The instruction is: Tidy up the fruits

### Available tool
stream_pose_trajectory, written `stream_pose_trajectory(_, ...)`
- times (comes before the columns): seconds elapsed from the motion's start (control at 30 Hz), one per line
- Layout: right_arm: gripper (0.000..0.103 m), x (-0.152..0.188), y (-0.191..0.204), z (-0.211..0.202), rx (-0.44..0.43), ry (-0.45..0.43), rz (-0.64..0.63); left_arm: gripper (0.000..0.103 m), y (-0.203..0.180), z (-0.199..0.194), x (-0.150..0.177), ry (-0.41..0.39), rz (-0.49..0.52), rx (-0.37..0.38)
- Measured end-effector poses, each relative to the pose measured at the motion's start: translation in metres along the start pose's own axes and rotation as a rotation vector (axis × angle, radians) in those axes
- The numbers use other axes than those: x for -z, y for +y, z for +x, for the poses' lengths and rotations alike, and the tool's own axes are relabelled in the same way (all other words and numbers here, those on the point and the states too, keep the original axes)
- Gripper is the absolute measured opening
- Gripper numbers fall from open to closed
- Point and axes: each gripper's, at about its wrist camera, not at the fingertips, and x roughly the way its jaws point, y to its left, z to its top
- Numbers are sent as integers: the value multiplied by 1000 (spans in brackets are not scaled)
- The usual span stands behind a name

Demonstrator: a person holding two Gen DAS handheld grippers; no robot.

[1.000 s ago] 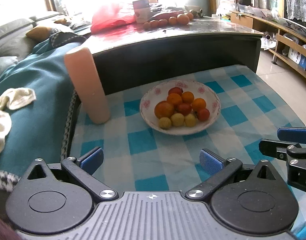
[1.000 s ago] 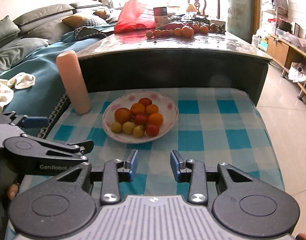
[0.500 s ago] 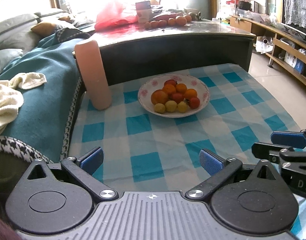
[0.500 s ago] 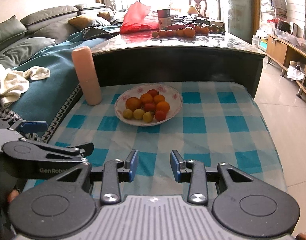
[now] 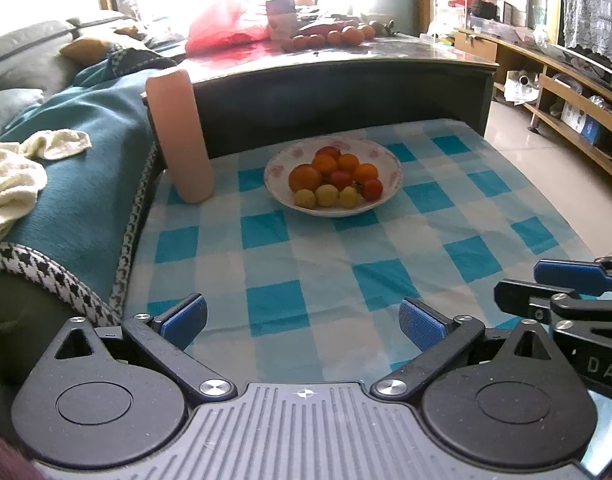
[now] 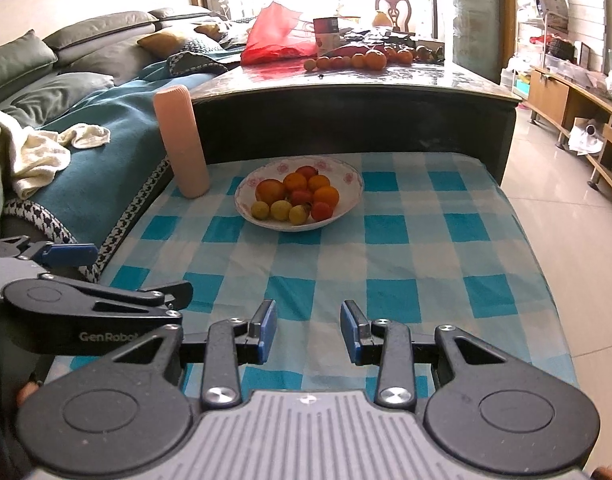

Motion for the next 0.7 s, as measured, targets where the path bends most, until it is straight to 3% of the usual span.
stream_pose_trajectory(0.7, 51, 14, 0, -14, -11, -10, 9, 103, -2, -16, 12, -19, -36, 21)
